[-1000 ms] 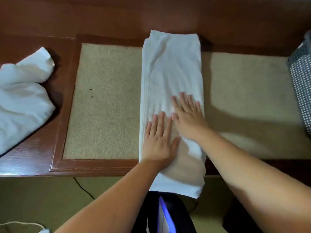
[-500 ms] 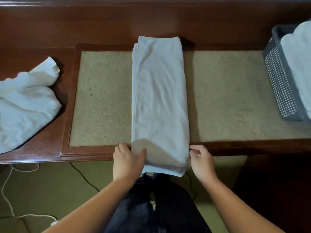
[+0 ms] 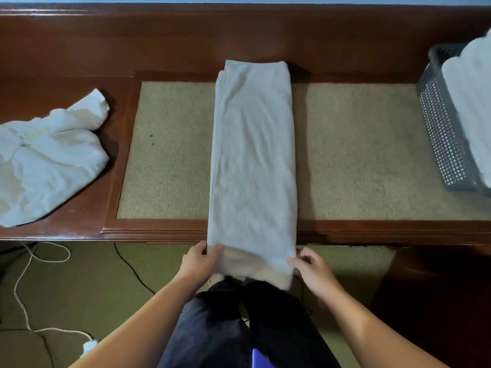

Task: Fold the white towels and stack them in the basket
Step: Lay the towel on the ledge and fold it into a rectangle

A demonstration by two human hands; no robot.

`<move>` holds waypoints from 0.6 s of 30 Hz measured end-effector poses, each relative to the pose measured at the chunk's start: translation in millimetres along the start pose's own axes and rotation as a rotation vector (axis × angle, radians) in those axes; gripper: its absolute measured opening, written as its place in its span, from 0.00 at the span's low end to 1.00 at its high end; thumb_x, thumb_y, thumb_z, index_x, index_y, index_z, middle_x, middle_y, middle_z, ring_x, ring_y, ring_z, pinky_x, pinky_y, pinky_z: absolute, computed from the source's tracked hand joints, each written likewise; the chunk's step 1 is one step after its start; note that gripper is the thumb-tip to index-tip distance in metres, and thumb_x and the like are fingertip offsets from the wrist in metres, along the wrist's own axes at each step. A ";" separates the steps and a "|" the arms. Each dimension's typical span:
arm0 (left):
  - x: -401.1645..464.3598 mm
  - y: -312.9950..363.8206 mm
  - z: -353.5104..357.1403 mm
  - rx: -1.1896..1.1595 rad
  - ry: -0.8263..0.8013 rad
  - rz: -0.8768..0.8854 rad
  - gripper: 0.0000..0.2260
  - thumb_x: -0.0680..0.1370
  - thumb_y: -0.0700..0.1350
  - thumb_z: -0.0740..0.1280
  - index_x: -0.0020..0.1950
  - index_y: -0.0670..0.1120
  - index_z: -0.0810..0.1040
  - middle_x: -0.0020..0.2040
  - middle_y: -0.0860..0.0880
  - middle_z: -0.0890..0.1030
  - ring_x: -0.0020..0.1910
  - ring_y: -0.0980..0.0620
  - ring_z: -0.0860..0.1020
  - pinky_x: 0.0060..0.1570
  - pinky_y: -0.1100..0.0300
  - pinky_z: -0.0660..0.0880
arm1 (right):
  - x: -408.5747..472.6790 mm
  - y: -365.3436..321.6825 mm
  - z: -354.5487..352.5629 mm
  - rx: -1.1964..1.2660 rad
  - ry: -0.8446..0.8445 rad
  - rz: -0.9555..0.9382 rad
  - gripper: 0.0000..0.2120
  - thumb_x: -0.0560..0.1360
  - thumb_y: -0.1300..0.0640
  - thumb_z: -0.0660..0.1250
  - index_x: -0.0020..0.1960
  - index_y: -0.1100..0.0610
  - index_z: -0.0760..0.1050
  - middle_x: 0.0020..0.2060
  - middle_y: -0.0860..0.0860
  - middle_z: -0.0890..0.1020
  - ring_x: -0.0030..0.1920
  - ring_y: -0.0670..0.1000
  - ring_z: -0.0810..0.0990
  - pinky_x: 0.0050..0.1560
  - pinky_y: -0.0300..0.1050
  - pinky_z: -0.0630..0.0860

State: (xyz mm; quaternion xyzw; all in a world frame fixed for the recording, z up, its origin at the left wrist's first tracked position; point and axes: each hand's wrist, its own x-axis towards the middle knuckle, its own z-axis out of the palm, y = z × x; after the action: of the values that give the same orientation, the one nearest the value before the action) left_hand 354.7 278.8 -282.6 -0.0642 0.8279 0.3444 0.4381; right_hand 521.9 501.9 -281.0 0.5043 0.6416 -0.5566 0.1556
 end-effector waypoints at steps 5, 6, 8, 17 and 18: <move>-4.1 6.8 -6.2 -0.295 -0.048 -0.073 0.26 0.70 0.61 0.69 0.62 0.48 0.77 0.56 0.46 0.85 0.55 0.46 0.84 0.59 0.43 0.81 | 1.3 -15.3 2.5 0.436 -0.078 0.133 0.18 0.70 0.65 0.76 0.58 0.61 0.77 0.52 0.59 0.86 0.56 0.61 0.85 0.65 0.62 0.78; 2.5 -2.6 -5.5 -0.312 -0.063 -0.075 0.29 0.68 0.61 0.71 0.63 0.47 0.76 0.57 0.45 0.85 0.55 0.45 0.85 0.59 0.41 0.81 | -2.3 -20.2 0.8 0.476 -0.117 0.149 0.21 0.70 0.64 0.76 0.62 0.60 0.78 0.54 0.59 0.87 0.58 0.60 0.85 0.67 0.62 0.77; -10.7 7.3 -11.0 -0.323 -0.117 -0.086 0.30 0.70 0.59 0.74 0.65 0.43 0.76 0.57 0.43 0.86 0.54 0.43 0.85 0.58 0.40 0.82 | -13.0 -29.6 -3.1 0.481 -0.203 0.145 0.17 0.75 0.61 0.73 0.63 0.61 0.81 0.55 0.57 0.87 0.58 0.58 0.85 0.67 0.57 0.77; -53.0 45.9 -44.4 -0.392 -0.301 -0.038 0.13 0.84 0.47 0.67 0.65 0.41 0.79 0.56 0.42 0.86 0.56 0.41 0.85 0.57 0.43 0.82 | -46.3 -52.7 -24.6 0.675 -0.186 0.186 0.13 0.83 0.59 0.67 0.66 0.63 0.78 0.56 0.60 0.86 0.57 0.60 0.86 0.60 0.60 0.81; -54.3 50.5 -48.8 -0.396 -0.285 -0.018 0.15 0.83 0.46 0.69 0.65 0.38 0.78 0.56 0.40 0.86 0.55 0.39 0.85 0.56 0.43 0.82 | -50.5 -60.4 -28.1 0.675 -0.162 0.164 0.13 0.82 0.60 0.68 0.66 0.61 0.77 0.55 0.61 0.86 0.55 0.61 0.87 0.58 0.61 0.82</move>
State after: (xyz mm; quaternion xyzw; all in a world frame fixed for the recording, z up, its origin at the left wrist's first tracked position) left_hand 333.8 275.7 -196.4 -0.1068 0.6733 0.5017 0.5325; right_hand 504.9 510.2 -199.5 0.5312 0.3645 -0.7612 0.0747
